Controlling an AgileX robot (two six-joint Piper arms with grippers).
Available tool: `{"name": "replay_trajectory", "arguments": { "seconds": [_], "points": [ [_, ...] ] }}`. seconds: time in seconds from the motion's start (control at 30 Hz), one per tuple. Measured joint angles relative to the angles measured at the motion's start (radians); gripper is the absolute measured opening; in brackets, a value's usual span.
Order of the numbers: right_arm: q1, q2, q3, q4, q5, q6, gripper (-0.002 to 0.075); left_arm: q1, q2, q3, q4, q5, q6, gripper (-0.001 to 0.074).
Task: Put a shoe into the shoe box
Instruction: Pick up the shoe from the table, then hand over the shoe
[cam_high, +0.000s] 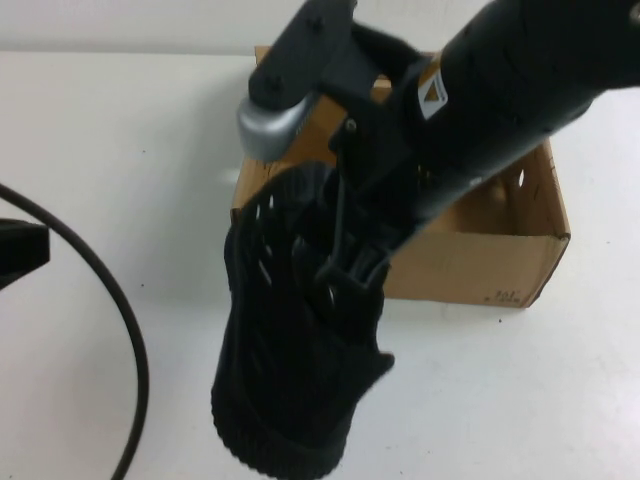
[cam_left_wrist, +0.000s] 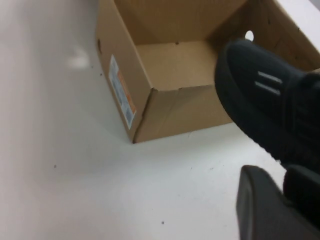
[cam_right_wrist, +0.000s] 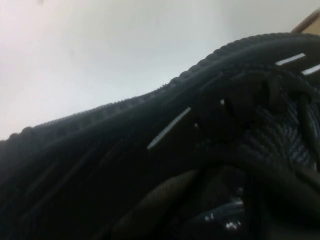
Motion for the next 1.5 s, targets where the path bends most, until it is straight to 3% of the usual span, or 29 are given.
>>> {"name": "replay_trajectory", "arguments": {
  "seconds": [0.17, 0.37, 0.67, 0.93, 1.2, 1.5],
  "points": [
    [-0.027, 0.027, -0.042, -0.039, 0.002, 0.048, 0.0001, 0.000, 0.000, 0.000, -0.051, -0.004, 0.124, 0.0228],
    [-0.111, 0.098, -0.084, -0.064, 0.040, 0.127, 0.0001, -0.058, 0.000, 0.000, -0.096, -0.040, 0.290, 0.0282],
    [-0.150, 0.171, -0.181, -0.055, 0.044, 0.177, 0.0001, -0.241, 0.083, 0.000, -0.136, -0.136, 0.426, 0.0423],
    [-0.150, 0.263, -0.318, -0.049, 0.044, 0.218, 0.0001, -0.435, 0.197, 0.000, -0.034, -0.316, 0.468, 0.0440],
    [-0.159, 0.347, -0.415, -0.057, 0.046, 0.296, 0.0001, -0.591, 0.259, -0.005, 0.175, -0.532, 0.310, 0.0442],
    [-0.227, 0.368, -0.454, -0.023, 0.052, 0.358, 0.0001, -0.649, 0.321, -0.052, 0.585, -0.560, -0.123, 0.0442]
  ]
}}
